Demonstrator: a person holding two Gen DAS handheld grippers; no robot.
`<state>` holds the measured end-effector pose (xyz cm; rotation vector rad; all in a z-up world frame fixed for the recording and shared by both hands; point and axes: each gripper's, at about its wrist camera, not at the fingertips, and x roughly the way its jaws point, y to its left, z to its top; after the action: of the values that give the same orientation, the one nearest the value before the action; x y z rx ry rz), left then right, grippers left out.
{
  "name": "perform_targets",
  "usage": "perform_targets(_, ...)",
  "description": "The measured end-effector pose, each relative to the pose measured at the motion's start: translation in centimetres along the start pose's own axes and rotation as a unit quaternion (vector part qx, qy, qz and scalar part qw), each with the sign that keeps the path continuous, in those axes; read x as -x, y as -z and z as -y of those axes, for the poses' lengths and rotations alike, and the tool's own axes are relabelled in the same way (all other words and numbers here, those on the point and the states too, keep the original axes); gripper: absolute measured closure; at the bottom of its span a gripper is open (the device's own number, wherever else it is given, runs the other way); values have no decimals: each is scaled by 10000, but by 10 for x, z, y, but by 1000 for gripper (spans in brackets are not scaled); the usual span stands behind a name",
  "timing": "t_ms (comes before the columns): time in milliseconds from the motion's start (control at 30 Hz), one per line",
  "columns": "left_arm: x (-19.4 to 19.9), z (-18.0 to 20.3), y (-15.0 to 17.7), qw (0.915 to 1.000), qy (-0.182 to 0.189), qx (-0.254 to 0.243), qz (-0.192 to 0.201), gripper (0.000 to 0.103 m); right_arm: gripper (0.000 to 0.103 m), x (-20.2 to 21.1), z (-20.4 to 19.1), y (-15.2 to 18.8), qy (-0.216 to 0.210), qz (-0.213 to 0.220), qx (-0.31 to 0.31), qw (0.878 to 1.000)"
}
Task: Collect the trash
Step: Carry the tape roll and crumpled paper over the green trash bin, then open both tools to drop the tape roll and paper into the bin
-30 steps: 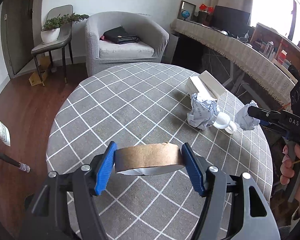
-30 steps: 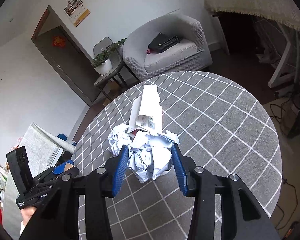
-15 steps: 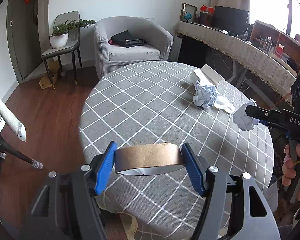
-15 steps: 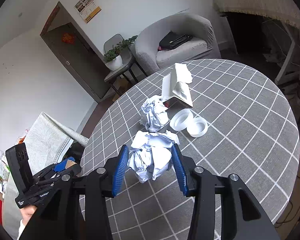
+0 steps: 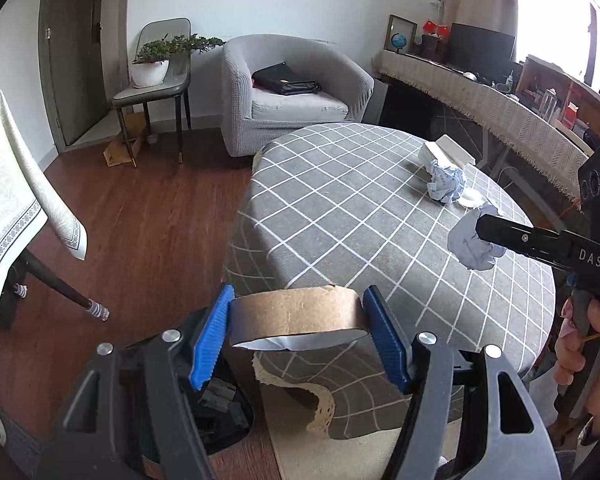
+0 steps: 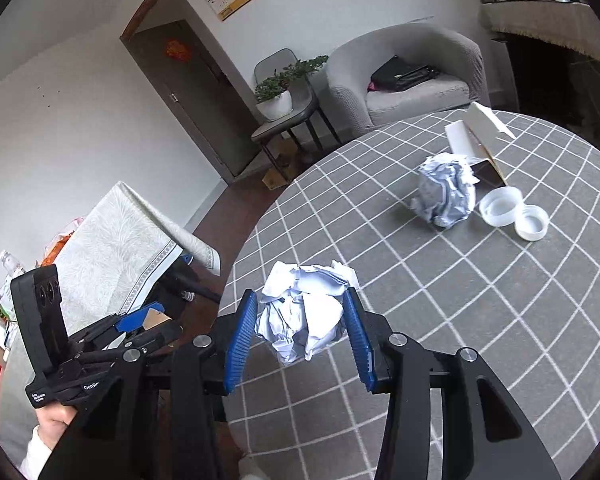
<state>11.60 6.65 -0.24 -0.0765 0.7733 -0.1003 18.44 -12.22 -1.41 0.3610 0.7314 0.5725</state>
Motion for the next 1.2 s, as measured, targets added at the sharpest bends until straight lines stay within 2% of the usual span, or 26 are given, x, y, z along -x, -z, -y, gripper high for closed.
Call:
perform_targets(400, 5, -76, 31, 9987, -257, 378, -205, 34, 58, -44, -71, 8, -449, -171, 355, 9982)
perform_targets(633, -5, -115, 51, 9968, -415, 528, -431, 34, 58, -82, -110, 17, -577, -443, 646, 9953)
perform_targets(867, -31, -151, 79, 9910, -489, 822, -940, 34, 58, -120, -142, 35, -498, -781, 996, 9907)
perform_targets(1033, -47, -170, 98, 9878, -613, 782, -1196, 34, 58, -151, -159, 51, -407, -1083, 1241, 9855)
perform_targets(1200, -65, -191, 120, 9810, -631, 890, -1606, 34, 58, -179, -171, 69, -295, -1408, 1442, 9790)
